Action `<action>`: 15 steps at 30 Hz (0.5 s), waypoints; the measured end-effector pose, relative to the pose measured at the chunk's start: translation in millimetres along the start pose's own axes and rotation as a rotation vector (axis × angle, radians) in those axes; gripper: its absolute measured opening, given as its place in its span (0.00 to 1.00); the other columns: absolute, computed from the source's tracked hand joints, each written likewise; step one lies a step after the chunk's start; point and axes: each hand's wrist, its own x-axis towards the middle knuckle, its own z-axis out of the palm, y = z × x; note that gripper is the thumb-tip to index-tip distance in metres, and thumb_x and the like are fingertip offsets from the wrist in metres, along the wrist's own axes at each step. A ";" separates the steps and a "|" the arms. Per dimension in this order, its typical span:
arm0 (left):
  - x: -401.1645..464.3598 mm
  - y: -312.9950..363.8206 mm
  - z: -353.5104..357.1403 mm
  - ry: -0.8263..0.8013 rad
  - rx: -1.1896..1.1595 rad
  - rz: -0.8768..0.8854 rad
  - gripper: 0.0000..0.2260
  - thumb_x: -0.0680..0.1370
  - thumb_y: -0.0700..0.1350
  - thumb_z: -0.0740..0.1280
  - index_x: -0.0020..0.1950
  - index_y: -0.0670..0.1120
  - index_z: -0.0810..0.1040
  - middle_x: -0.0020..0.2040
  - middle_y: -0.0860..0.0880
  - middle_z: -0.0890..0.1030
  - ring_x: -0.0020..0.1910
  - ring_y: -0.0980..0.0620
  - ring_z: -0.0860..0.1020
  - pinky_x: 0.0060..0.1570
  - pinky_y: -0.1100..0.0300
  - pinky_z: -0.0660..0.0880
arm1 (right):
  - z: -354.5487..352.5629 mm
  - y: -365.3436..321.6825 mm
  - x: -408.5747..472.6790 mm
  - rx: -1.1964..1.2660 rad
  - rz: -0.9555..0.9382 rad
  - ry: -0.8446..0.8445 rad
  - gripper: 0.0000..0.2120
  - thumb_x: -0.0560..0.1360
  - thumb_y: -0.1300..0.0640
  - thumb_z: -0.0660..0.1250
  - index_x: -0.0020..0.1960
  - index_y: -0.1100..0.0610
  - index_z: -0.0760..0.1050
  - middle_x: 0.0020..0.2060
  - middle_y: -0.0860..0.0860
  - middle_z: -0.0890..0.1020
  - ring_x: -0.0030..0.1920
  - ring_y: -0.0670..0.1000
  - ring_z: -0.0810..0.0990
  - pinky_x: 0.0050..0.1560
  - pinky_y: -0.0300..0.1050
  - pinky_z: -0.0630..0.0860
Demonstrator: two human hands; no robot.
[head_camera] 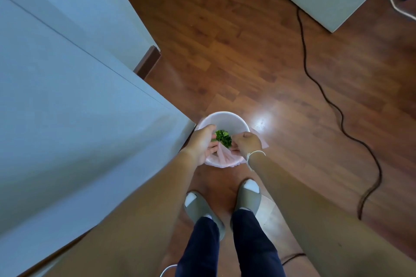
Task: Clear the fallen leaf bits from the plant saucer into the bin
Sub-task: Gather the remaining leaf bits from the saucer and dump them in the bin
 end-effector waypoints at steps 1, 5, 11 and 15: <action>-0.4 -0.4 0.0 0.001 0.007 0.003 0.19 0.80 0.46 0.59 0.70 0.40 0.66 0.59 0.43 0.72 0.55 0.46 0.73 0.59 0.53 0.73 | 0.9 -0.1 -1.3 0.008 0.000 -0.001 0.12 0.73 0.61 0.65 0.32 0.57 0.70 0.29 0.54 0.77 0.40 0.58 0.79 0.57 0.60 0.77; -2.2 1.1 0.9 0.000 0.022 0.009 0.20 0.80 0.46 0.59 0.71 0.41 0.66 0.66 0.41 0.72 0.62 0.43 0.74 0.64 0.51 0.72 | 2.9 -0.2 -6.0 -0.043 -0.036 0.014 0.14 0.73 0.62 0.66 0.32 0.55 0.65 0.35 0.57 0.76 0.40 0.55 0.76 0.57 0.59 0.78; -13.7 12.1 2.1 -0.006 0.069 0.031 0.20 0.80 0.46 0.58 0.71 0.42 0.65 0.62 0.42 0.72 0.62 0.43 0.74 0.60 0.53 0.73 | 1.2 -7.8 -12.7 -0.119 -0.076 0.016 0.15 0.72 0.58 0.68 0.34 0.53 0.63 0.37 0.56 0.76 0.40 0.55 0.76 0.55 0.56 0.78; -28.3 27.6 3.7 -0.003 0.105 0.056 0.20 0.81 0.46 0.58 0.71 0.42 0.65 0.64 0.42 0.72 0.65 0.43 0.72 0.60 0.52 0.72 | -4.9 -23.0 -24.1 -0.141 -0.135 0.008 0.11 0.72 0.56 0.67 0.35 0.53 0.67 0.35 0.54 0.77 0.40 0.55 0.75 0.52 0.53 0.77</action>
